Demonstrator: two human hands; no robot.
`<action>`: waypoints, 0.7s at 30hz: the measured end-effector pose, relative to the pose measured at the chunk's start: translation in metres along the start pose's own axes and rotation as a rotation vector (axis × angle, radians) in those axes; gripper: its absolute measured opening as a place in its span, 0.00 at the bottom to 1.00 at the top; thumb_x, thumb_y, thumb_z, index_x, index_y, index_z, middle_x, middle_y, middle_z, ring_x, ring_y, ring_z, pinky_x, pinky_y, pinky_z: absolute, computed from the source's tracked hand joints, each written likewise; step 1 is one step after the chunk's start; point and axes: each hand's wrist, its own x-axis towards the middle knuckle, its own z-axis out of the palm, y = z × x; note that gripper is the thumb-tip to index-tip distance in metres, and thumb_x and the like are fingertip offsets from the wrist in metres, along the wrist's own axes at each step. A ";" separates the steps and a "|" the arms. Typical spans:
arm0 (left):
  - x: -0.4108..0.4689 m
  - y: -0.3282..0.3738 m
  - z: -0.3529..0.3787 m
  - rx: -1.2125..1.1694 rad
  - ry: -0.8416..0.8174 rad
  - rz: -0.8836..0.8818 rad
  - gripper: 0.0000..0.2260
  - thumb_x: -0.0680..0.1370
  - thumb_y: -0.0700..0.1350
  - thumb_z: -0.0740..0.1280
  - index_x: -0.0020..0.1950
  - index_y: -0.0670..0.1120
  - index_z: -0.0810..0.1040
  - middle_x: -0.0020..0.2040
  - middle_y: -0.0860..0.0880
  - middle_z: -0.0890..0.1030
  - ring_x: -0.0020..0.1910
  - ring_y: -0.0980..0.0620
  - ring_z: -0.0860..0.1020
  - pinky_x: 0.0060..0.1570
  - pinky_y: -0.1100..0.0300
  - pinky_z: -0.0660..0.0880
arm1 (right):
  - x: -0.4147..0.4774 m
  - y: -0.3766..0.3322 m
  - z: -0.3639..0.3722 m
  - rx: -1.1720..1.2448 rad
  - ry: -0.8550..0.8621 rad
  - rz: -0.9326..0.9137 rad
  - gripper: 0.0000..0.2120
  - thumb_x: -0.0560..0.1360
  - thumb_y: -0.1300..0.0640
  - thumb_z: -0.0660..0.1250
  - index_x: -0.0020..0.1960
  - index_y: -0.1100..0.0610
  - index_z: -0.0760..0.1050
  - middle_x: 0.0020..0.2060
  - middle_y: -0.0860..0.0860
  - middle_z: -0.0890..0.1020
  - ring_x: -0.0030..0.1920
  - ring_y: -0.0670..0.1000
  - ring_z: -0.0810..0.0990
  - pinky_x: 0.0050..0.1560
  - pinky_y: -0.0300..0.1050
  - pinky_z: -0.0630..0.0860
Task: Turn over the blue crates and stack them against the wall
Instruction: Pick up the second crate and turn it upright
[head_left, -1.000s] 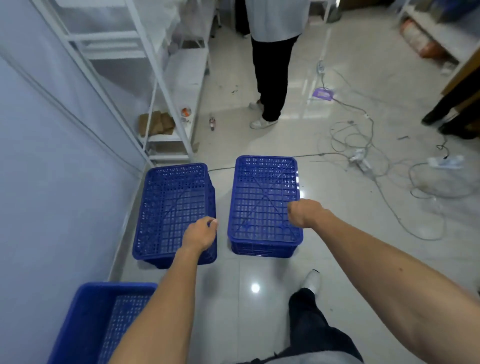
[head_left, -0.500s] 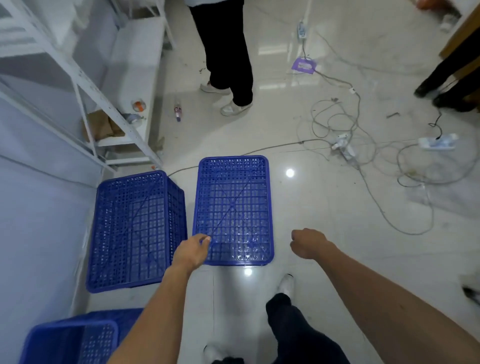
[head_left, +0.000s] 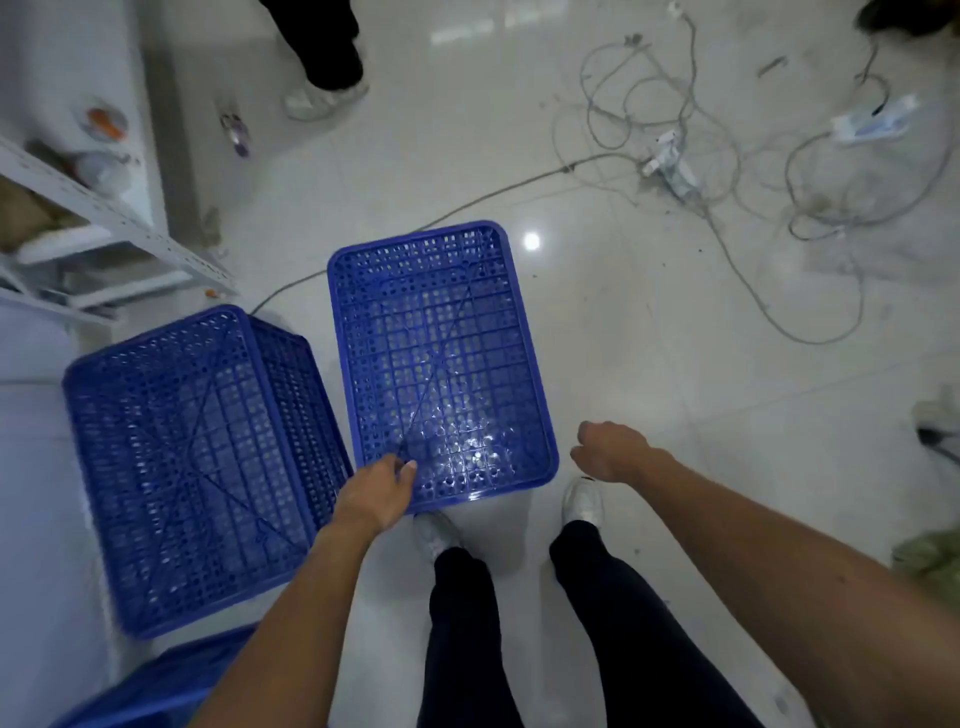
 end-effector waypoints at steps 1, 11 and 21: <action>0.016 -0.008 0.010 0.026 -0.040 0.016 0.21 0.83 0.58 0.52 0.63 0.44 0.73 0.58 0.42 0.80 0.54 0.41 0.78 0.48 0.52 0.73 | 0.018 -0.004 0.007 0.028 0.003 0.016 0.20 0.81 0.50 0.55 0.67 0.62 0.69 0.64 0.60 0.75 0.61 0.59 0.76 0.54 0.46 0.70; 0.162 -0.100 0.066 0.114 -0.042 -0.065 0.23 0.84 0.56 0.52 0.71 0.41 0.66 0.66 0.40 0.73 0.61 0.41 0.74 0.58 0.47 0.74 | 0.173 -0.007 0.073 0.027 0.096 0.122 0.29 0.80 0.49 0.60 0.77 0.57 0.56 0.63 0.58 0.78 0.59 0.59 0.78 0.56 0.50 0.74; 0.237 -0.128 0.077 -0.053 0.042 -0.182 0.31 0.84 0.53 0.56 0.80 0.40 0.49 0.77 0.39 0.59 0.69 0.37 0.70 0.62 0.44 0.70 | 0.265 -0.020 0.065 0.182 0.324 0.182 0.29 0.79 0.47 0.60 0.74 0.60 0.59 0.61 0.61 0.78 0.58 0.64 0.79 0.55 0.55 0.74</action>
